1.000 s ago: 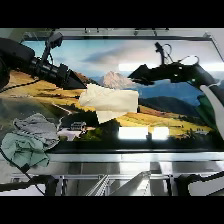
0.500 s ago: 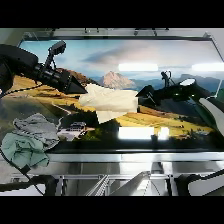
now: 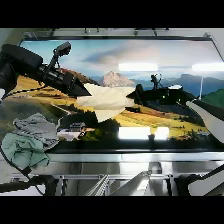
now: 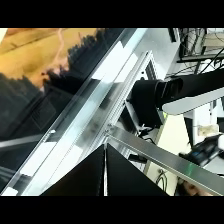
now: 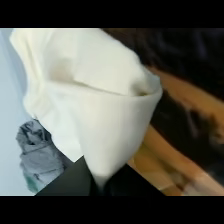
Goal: Fold the shirts.
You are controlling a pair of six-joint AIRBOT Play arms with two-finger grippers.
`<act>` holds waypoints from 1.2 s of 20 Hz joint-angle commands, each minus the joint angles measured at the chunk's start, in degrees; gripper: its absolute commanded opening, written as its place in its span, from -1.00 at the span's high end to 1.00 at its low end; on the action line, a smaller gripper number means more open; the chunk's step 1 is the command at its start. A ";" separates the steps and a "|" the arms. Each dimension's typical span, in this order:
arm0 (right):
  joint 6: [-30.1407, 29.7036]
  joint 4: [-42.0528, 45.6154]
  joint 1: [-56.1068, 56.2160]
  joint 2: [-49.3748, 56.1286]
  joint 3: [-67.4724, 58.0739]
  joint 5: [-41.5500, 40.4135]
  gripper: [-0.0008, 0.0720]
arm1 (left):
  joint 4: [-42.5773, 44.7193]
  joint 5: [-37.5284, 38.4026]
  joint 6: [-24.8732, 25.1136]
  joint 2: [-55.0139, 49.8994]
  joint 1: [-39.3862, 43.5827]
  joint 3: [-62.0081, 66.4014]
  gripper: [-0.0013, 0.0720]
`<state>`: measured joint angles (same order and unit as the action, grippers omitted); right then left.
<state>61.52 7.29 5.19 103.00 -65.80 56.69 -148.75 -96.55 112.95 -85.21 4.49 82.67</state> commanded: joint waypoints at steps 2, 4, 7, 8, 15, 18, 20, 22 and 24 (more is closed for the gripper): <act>-2.62 -4.55 -8.90 -8.94 -0.81 0.20 0.93 | 0.24 -1.31 -0.04 0.04 2.27 -0.02 0.93; 0.07 0.72 -18.71 -16.92 -0.90 0.15 0.93 | 0.24 -2.23 -0.04 0.04 2.62 -0.02 0.93; 7.48 15.80 -36.92 -30.18 -0.90 1.42 0.93 | 0.22 -2.51 0.00 0.07 2.62 -0.02 0.93; 10.49 21.55 -42.66 -33.88 -0.90 2.91 0.93 | 0.22 -2.45 0.35 0.31 2.62 -0.02 0.93; 23.96 66.99 -69.64 -41.94 3.37 10.10 0.93 | 0.24 0.44 3.19 5.81 2.60 -0.02 0.93; 25.27 69.70 -70.90 -40.15 12.57 3.39 0.93 | 0.15 0.59 3.15 6.60 2.62 0.00 0.93; 25.29 69.66 -70.79 -38.36 14.10 2.16 0.60 | 0.04 0.85 2.95 6.75 2.62 0.04 0.93; 25.07 69.37 -70.79 -38.27 13.90 2.43 -0.97 | 0.13 0.52 2.89 7.17 2.25 0.04 0.93; 25.07 66.71 -70.79 -38.95 13.53 3.65 -0.97 | 0.09 1.42 2.89 8.57 2.14 0.04 0.93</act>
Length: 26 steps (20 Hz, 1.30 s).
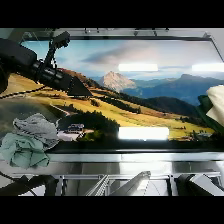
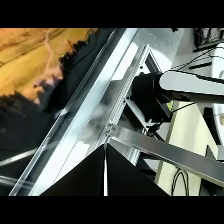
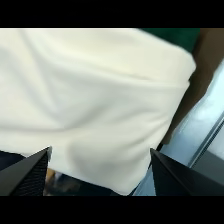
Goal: Fold the shirts.
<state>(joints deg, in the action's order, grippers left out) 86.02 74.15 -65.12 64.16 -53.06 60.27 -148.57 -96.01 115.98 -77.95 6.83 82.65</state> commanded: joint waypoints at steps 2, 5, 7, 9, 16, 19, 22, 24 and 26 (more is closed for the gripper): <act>0.55 -6.62 -0.35 -1.40 0.79 1.90 -0.97 | -0.07 1.57 -0.13 3.21 -0.31 0.07 0.93; -0.98 -18.60 3.48 -4.07 0.79 9.22 -0.95 | 0.37 1.62 -0.13 6.67 -0.31 0.04 0.93; -2.25 -23.82 10.97 -7.10 0.87 13.31 -0.57 | 0.66 2.91 -0.11 8.68 -0.31 0.04 0.93; -4.44 -26.69 21.51 -11.41 1.09 14.25 0.27 | 1.62 3.72 -0.13 10.73 -0.28 0.04 0.93; -6.73 -25.92 58.93 -27.43 6.03 2.36 0.93 | 4.09 13.70 -0.35 25.51 0.09 -24.24 0.93; -6.03 -24.92 66.20 -28.89 10.45 -2.89 0.93 | 4.22 17.97 -0.31 31.41 -2.27 -34.49 0.93; -5.84 -24.94 67.87 -28.74 12.24 -4.22 0.93 | 4.68 17.88 -0.28 35.56 -6.58 -39.36 0.93; -5.84 -25.77 67.84 -28.52 12.24 -2.86 0.93 | 4.68 17.84 -0.31 37.57 -9.09 -40.41 0.93; -5.44 -27.52 67.84 -28.52 12.26 1.68 0.93 | 4.61 17.92 -0.31 39.63 -11.63 -40.98 0.93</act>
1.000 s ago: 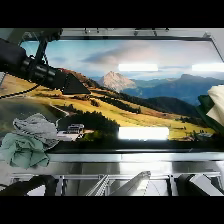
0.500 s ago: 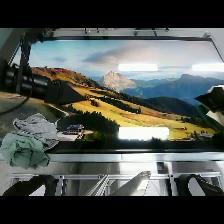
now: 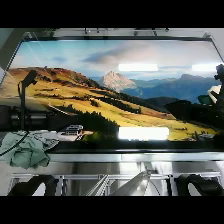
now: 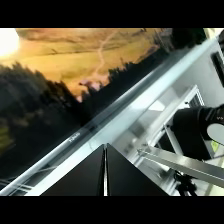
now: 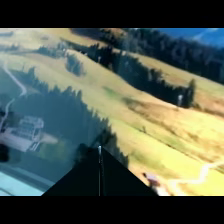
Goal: Fold the shirts.
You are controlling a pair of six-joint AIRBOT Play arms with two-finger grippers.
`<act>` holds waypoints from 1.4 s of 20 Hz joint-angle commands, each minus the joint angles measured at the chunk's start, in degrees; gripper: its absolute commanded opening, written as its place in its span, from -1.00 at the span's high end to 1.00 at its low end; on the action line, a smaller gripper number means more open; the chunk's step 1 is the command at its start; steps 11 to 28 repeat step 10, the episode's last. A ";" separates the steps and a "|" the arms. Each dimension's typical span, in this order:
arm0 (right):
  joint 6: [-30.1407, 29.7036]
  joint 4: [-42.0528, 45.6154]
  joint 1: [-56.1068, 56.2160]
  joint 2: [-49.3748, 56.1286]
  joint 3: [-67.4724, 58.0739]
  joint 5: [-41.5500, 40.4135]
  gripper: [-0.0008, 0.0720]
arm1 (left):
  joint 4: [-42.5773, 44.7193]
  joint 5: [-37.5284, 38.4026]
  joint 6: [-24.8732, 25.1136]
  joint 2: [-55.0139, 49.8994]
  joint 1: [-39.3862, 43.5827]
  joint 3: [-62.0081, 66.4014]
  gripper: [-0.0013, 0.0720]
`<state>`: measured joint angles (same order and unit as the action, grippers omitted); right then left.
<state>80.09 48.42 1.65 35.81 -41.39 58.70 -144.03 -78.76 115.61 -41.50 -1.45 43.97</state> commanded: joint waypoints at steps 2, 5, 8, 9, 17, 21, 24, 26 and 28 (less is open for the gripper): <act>0.48 -1.79 1.07 -0.15 0.59 4.98 0.93 | 0.04 0.92 0.04 5.09 -5.64 -2.84 0.93; 0.04 -1.79 1.07 -0.13 0.59 4.76 0.93 | 0.09 0.74 0.04 6.56 -7.58 -4.20 0.93; 0.02 -1.79 1.07 -0.13 0.59 4.79 0.93 | -0.02 -0.17 0.04 4.76 -7.63 -4.42 0.93; 0.04 -1.79 1.07 -0.13 0.59 4.76 0.93 | -0.11 -0.46 0.04 3.82 -7.63 -4.42 0.93; 0.02 -1.79 1.07 -0.13 0.59 4.76 0.93 | -0.11 -1.03 0.04 2.89 -7.63 -4.42 0.93; 0.02 -1.79 1.07 -0.13 0.59 4.76 0.93 | -0.11 -1.03 0.04 2.89 -7.63 -4.42 0.93; 0.02 -1.79 1.07 -0.13 0.59 4.76 0.93 | -0.11 -1.03 0.04 2.89 -7.63 -4.42 0.93; 0.02 -1.79 1.07 -0.13 0.59 4.76 0.93 | -0.11 -1.03 0.04 2.89 -7.63 -4.42 0.93; 0.02 -1.79 1.07 -0.13 0.59 4.76 0.93 | -0.11 -1.03 0.04 2.89 -7.63 -4.42 0.93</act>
